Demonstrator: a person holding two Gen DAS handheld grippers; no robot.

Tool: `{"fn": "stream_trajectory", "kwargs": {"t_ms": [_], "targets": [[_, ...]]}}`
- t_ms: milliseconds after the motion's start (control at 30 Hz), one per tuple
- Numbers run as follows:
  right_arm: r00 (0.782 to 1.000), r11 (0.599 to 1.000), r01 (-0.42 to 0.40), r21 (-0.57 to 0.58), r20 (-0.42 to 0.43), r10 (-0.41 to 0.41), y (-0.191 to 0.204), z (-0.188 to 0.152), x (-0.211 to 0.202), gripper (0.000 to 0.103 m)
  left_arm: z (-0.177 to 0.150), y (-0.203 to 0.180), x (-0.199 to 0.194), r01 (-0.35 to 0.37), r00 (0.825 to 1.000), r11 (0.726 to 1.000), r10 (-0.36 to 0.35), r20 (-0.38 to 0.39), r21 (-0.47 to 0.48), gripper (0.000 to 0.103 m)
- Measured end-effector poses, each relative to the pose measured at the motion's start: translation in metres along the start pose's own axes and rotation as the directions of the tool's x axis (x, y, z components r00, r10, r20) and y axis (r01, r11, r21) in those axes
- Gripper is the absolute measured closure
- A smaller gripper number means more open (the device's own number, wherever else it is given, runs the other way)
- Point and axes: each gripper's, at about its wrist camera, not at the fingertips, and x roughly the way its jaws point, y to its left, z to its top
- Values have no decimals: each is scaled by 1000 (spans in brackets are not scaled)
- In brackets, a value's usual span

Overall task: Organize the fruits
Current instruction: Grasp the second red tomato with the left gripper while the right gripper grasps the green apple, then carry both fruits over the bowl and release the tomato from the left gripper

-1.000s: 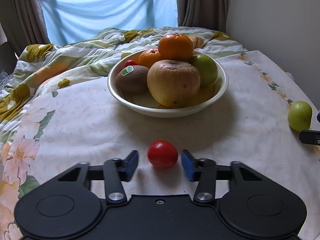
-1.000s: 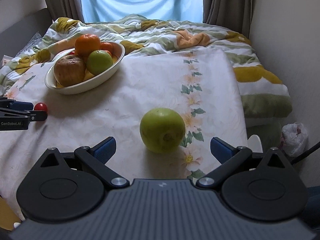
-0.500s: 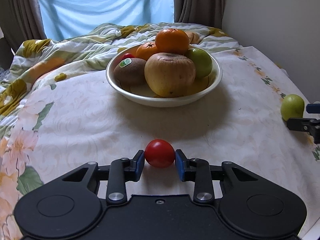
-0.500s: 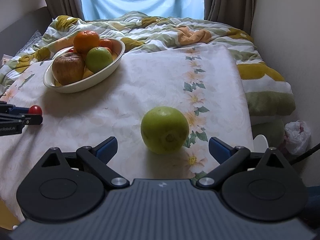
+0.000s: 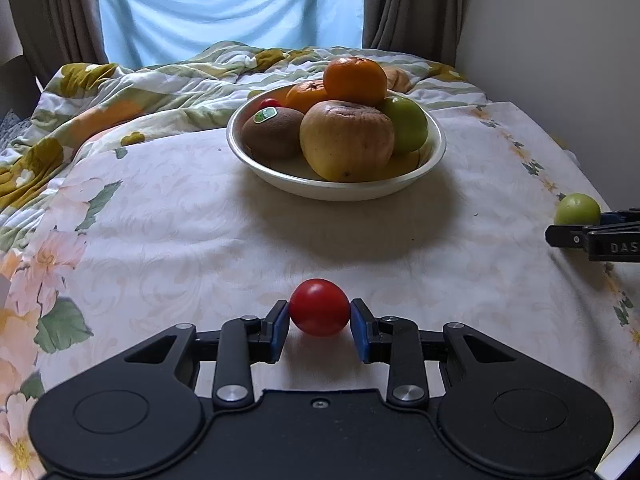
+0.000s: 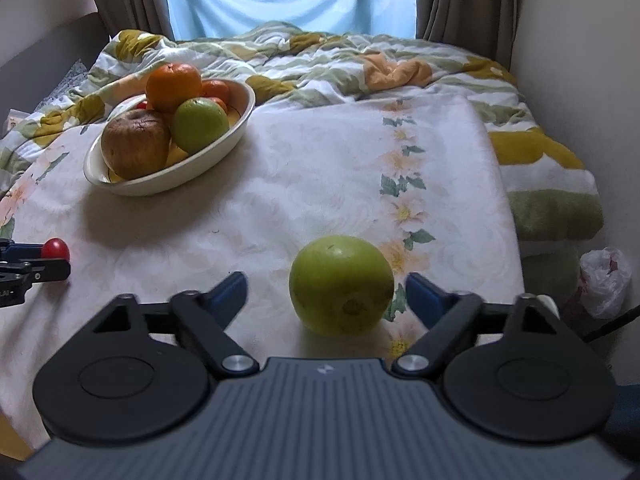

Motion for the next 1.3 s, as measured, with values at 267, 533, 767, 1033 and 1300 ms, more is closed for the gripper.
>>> {"fn": "stream_trajectory", "kwargs": {"t_ms": [267,533,767,1033,1300], "targets": [[1000,1000,13,7,-12,-13,-2,2,-4,34,5,4,-21,-2,1000,999,3,28,-45,66],[1000,1000,-22,-3,1,22,11,14,-28,34,22,5,-51,-1,997,998,6,75,-63,66],[998,998,-61,-23,25,62,28,37,-52,34,41,9,-68,-15,993,998,23,119,-66,66],[994,995,-93,-27,56,95,51,67,-57,34,69,22,-64,-8,989,998,16,145,-56,66],[993,995,-100,-12,62,101,69,95,-43,34,99,36,-33,24,993,999,-21,120,-28,66]]}}
